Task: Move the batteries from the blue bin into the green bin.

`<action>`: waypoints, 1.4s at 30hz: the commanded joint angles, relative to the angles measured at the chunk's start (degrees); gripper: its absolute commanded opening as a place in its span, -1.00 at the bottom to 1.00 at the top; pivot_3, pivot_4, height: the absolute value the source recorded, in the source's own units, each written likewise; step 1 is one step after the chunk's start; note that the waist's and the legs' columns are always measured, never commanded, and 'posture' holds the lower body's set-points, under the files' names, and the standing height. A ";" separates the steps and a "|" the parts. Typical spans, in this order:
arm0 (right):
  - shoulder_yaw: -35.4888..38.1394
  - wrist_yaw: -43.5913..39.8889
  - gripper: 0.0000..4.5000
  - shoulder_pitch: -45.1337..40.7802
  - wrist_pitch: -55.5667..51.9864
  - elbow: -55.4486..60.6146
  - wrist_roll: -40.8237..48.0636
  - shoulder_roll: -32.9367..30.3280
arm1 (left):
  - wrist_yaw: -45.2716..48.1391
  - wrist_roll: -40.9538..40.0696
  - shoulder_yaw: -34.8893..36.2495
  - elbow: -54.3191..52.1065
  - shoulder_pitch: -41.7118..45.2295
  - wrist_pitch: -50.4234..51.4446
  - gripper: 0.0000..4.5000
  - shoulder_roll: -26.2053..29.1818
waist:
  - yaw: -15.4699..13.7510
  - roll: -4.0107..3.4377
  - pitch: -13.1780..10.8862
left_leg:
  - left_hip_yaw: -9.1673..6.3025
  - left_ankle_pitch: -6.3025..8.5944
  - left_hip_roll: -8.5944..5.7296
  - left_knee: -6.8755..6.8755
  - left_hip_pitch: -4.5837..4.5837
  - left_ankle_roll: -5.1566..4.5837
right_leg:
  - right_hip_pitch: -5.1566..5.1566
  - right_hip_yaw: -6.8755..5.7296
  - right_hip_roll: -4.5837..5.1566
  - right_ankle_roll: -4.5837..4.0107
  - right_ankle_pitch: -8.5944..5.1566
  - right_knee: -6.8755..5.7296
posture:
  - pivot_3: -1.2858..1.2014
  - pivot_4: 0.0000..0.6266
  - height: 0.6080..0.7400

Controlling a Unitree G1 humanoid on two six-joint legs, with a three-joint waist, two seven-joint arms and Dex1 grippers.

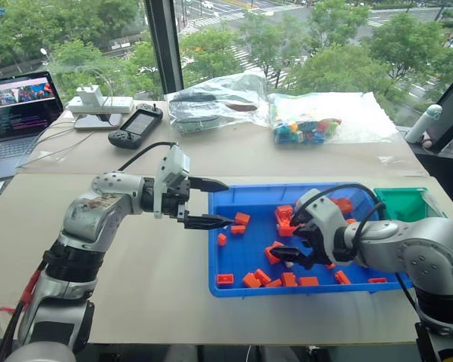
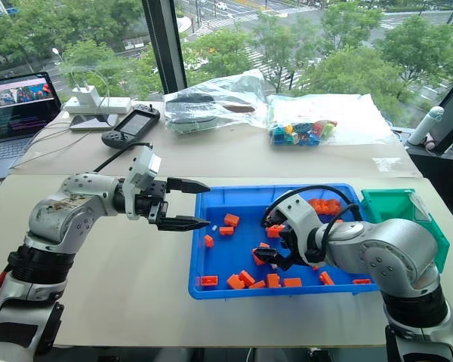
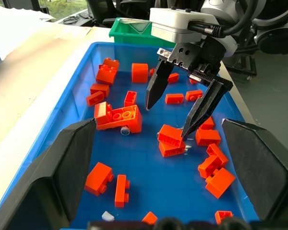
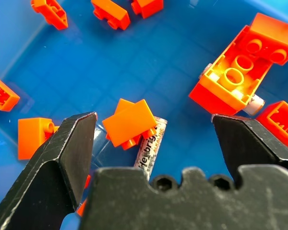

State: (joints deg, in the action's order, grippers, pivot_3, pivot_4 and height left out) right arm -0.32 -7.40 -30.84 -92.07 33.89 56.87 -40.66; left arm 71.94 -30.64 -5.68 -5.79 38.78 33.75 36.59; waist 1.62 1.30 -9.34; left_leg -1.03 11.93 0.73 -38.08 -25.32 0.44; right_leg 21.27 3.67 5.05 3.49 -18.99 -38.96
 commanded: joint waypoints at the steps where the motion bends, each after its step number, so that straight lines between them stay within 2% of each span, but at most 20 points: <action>1: -1.47 -0.24 0.99 -0.88 -0.43 0.82 -1.94 1.17 | -0.30 0.09 0.65 -1.12 1.06 -0.52 1.00 0.65 | 0.05 0.00 0.00 | 0.00 0.00 0.00 0.00 0.00 0.00 | 0.00 0.00 0.00 0.00 0.00 0.00 | 0.03 -0.52 0.88; 6: -2.92 -0.95 0.99 -0.01 -0.43 0.49 -3.58 2.29 | -0.61 -0.04 1.01 -1.88 0.64 -0.31 1.00 1.14 | 0.23 0.00 0.00 | -0.01 0.00 -0.01 0.00 0.00 0.00 | 0.00 0.00 0.00 0.00 0.00 -0.01 | 0.03 -0.52 0.88; 10: -2.67 -1.10 0.51 0.40 -0.43 0.09 -5.27 3.55 | -0.60 -0.21 1.16 -1.83 0.56 -0.22 1.00 1.70 | 0.46 0.00 0.00 | -0.02 0.00 -0.01 0.00 0.00 0.00 | 0.00 -0.01 0.00 0.00 0.00 -0.01 | 0.03 -0.52 0.88; 15: -1.94 -1.85 -0.22 -0.12 -0.43 0.33 -6.68 4.10 | -0.69 -0.34 0.88 -1.67 0.63 -0.29 1.00 1.62 | 0.52 0.00 0.00 | -0.04 0.00 -0.01 0.00 0.00 0.00 | 0.00 -0.02 -0.01 0.00 0.00 -0.01 | 0.03 -0.52 0.88; 16: -1.53 -2.28 -0.32 -0.46 -0.43 0.36 -6.52 3.70 | -0.71 -0.28 0.83 -1.54 0.72 -0.35 1.00 1.54 | 0.52 0.00 0.00 | -0.04 0.00 -0.01 0.00 0.00 0.00 | 0.00 -0.02 -0.01 0.00 0.00 -0.01 | 0.03 -0.52 0.88; 17: -1.00 -2.69 -0.32 -0.95 -0.43 0.32 -6.40 3.22 | -0.75 -0.24 0.81 -1.44 0.79 -0.42 1.00 1.47 | 0.53 0.00 0.00 | -0.04 0.00 -0.01 0.00 0.00 0.00 | 0.00 -0.03 -0.01 0.00 0.00 -0.01 | 0.03 -0.52 0.88; 19: 0.88 -3.85 -0.32 -2.75 -0.43 0.03 -5.65 2.46 | -0.77 -0.21 0.75 -1.26 0.88 -0.53 1.00 1.30 | 0.54 0.00 0.00 | -0.04 0.00 -0.01 0.00 0.00 0.00 | 0.00 -0.03 0.00 0.00 0.00 -0.01 | 0.03 -0.52 0.88; 23: 2.81 -4.94 -0.32 -7.10 -0.42 -2.17 -5.34 7.85 | -0.66 -0.15 0.60 -0.80 1.09 -0.83 1.00 0.96 | 0.79 -0.01 0.00 | -0.04 0.00 0.01 0.00 0.01 0.00 | 0.02 -0.02 -0.03 0.00 0.00 0.00 | 0.03 -0.52 0.88; 31: -8.18 -4.87 -0.32 -12.53 5.63 -13.40 -14.80 14.60 | -0.16 0.76 -0.07 -1.50 1.00 -0.70 1.00 1.70 | 0.91 -0.01 0.00 | -0.12 -0.01 0.04 0.07 0.04 0.02 | 0.06 -0.02 -0.12 0.00 0.00 -0.12 | 0.03 -0.52 0.88; 33: -8.74 -5.49 0.11 -12.68 5.15 -13.70 -15.01 16.07 | -0.28 0.62 0.32 -1.83 0.80 -0.22 1.00 2.09 | 0.93 -0.01 0.00 | -0.13 -0.01 0.04 0.07 0.04 0.02 | 0.10 -0.03 -0.12 0.00 0.00 -0.15 | 0.03 -0.52 0.88; 39: -5.73 -5.75 0.96 -13.12 3.35 -13.74 -15.96 19.46 | -0.74 0.38 0.55 -2.26 0.48 0.13 1.00 2.39 | 0.90 -0.01 0.00 | -0.14 -0.01 0.03 0.10 0.03 0.02 | 0.11 -0.03 -0.11 0.00 0.00 -0.19 | 0.03 -0.52 0.88; 42: -4.10 -6.80 0.96 -13.91 -0.11 -11.40 -13.11 15.04 | 0.10 -0.22 -0.54 -3.57 -0.53 1.47 1.00 2.72 | 0.85 -0.02 -0.01 | -0.14 -0.02 0.03 0.10 0.03 0.03 | 0.11 -0.04 -0.11 0.00 0.00 -0.19 | 0.03 -0.52 0.88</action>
State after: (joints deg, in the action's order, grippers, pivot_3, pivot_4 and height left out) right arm -7.55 -13.43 -43.61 -90.48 19.57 41.93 -23.35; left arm 71.49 -29.64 -6.17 -7.18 38.55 34.41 38.64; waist 2.47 1.28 -9.34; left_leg -1.17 11.92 0.74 -37.98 -25.29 0.46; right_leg 21.38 3.63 4.95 3.48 -18.98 -39.15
